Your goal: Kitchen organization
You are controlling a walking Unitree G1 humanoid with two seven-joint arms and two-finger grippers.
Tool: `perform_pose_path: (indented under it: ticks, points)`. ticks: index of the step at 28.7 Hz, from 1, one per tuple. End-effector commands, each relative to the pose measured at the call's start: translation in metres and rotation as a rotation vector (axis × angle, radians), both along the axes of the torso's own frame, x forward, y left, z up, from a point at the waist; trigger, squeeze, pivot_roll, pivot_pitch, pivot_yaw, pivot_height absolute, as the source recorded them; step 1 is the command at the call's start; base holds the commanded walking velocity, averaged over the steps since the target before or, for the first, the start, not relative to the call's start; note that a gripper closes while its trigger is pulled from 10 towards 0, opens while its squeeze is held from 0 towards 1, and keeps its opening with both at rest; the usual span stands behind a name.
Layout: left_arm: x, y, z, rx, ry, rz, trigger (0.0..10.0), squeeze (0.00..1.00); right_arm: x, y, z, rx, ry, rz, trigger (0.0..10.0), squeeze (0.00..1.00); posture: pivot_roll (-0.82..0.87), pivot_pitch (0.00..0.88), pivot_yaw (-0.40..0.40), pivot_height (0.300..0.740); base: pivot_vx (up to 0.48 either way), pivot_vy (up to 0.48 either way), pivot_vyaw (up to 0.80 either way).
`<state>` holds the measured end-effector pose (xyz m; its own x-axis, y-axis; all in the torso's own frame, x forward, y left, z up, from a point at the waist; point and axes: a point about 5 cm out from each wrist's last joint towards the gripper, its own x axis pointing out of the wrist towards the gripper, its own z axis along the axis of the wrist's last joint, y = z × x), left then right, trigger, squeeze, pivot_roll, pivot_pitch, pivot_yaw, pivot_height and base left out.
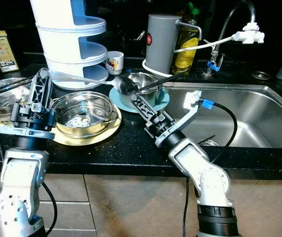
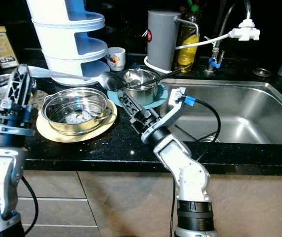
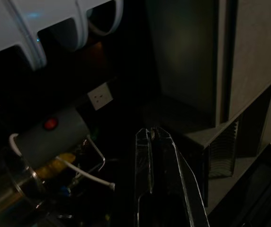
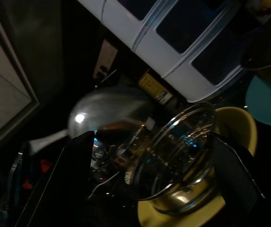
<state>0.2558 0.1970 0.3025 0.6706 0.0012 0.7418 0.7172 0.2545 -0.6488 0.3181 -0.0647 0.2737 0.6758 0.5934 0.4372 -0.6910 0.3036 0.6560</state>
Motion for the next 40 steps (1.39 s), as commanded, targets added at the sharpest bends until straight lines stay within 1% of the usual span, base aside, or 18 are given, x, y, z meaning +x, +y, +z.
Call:
perform_pose_path:
  ticks: [1, 3, 5, 7, 8, 10, 15, 16, 17, 18, 19, 20, 21, 25, 37, 40]
  points:
    - [-0.002, -0.007, -0.003, -0.020, 0.008, -0.034, 0.0, 0.00, -0.013, 0.033, 0.011, 0.121, 0.001, 0.120, 10.0, 0.00, 0.05, 0.132, -0.023, 0.740, 0.000, 0.000, 0.00]
    - [-0.003, -0.011, -0.008, -0.037, 0.021, -0.050, 0.0, 0.00, -0.014, 0.034, 0.014, 0.158, 0.006, 0.128, 10.0, 0.00, 0.05, 0.132, -0.023, 0.740, 0.000, 0.000, 0.00]
    - [-0.003, -0.015, -0.014, -0.036, 0.035, -0.062, 0.0, 0.00, -0.014, 0.033, 0.016, 0.190, 0.016, 0.126, 10.0, 0.00, 0.05, 0.130, -0.022, 0.740, 0.000, 0.000, 0.00]
    - [-0.004, -0.016, -0.020, -0.049, 0.050, -0.069, 0.0, 0.00, -0.013, 0.031, 0.019, 0.227, 0.019, 0.127, 10.0, 0.00, 0.05, 0.130, -0.022, 0.740, 0.000, 0.000, 0.00]
    - [-0.004, -0.016, -0.020, -0.049, 0.050, -0.069, 0.0, 0.00, -0.013, 0.031, 0.019, 0.227, 0.019, 0.127, 10.0, 0.00, 0.05, 0.130, -0.022, 0.740, 0.000, 0.000, 0.00]
    - [-0.003, -0.016, -0.023, -0.059, 0.060, -0.068, 0.0, 0.00, -0.014, 0.030, 0.022, 0.263, 0.021, 0.140, 10.0, 0.00, 0.05, 0.130, -0.022, 0.740, 0.000, 0.000, 0.00]
    - [-0.003, -0.015, -0.026, -0.063, 0.073, -0.063, 0.0, 0.00, -0.013, 0.027, 0.023, 0.281, 0.024, 0.142, 10.0, 0.00, 0.05, 0.136, -0.024, 0.740, 0.000, 0.000, 0.00]
    - [-0.003, -0.015, -0.027, -0.064, 0.077, -0.058, 0.0, 0.00, -0.013, 0.026, 0.023, 0.283, 0.026, 0.142, 3.3, 0.00, 0.05, 0.136, -0.024, 0.740, 0.000, 0.000, 0.00]
    - [-0.003, -0.015, -0.027, -0.064, 0.077, -0.058, 0.0, 0.00, -0.013, 0.026, 0.023, 0.283, 0.026, 0.142, 3.3, 0.00, 0.05, 0.136, -0.024, 0.740, 0.000, 0.000, 0.00]
    - [-0.003, -0.015, -0.028, -0.063, 0.081, -0.053, 0.0, 0.00, -0.013, 0.026, 0.023, 0.285, 0.029, 0.142, 1.5, 0.00, 0.05, 0.139, -0.027, 0.740, 0.000, 0.000, 0.00]
    - [-0.003, -0.015, -0.028, -0.063, 0.081, -0.053, 0.0, 0.00, -0.013, 0.026, 0.023, 0.285, 0.029, 0.142, 1.5, 0.00, 0.05, 0.139, -0.027, 0.740, 0.000, 0.000, 0.00]
    - [-0.003, -0.015, -0.028, -0.060, 0.083, -0.051, 0.0, 0.00, -0.012, 0.026, 0.023, 0.286, 0.031, 0.144, 0.0, 0.00, 0.05, 0.139, -0.027, 0.740, 0.000, 0.000, 0.00]
    - [-0.003, -0.015, -0.029, -0.044, 0.084, -0.049, 0.0, 0.00, -0.012, 0.025, 0.023, 0.288, 0.033, 0.145, 0.0, 0.00, 0.05, 0.140, -0.028, 0.740, 0.000, 0.000, 0.00]
    - [-0.003, -0.015, -0.030, -0.026, 0.092, -0.042, 0.0, 0.00, -0.012, 0.026, 0.023, 0.289, 0.035, 0.151, 0.0, 0.00, 0.05, 0.142, -0.028, 0.740, 0.000, 0.000, 0.00]
    - [0.000, -0.014, -0.033, -0.025, 0.106, -0.025, 0.0, 0.00, -0.014, 0.027, 0.025, 0.290, 0.035, 0.166, 0.0, 0.00, 0.05, 0.144, -0.027, 0.740, 0.000, 0.000, 0.00]
    - [0.002, -0.013, -0.036, -0.022, 0.111, -0.030, 0.0, 0.00, -0.013, 0.026, 0.026, 0.307, 0.042, 0.166, 0.0, 0.00, 0.05, 0.144, -0.027, 0.740, 0.000, 0.000, 0.00]
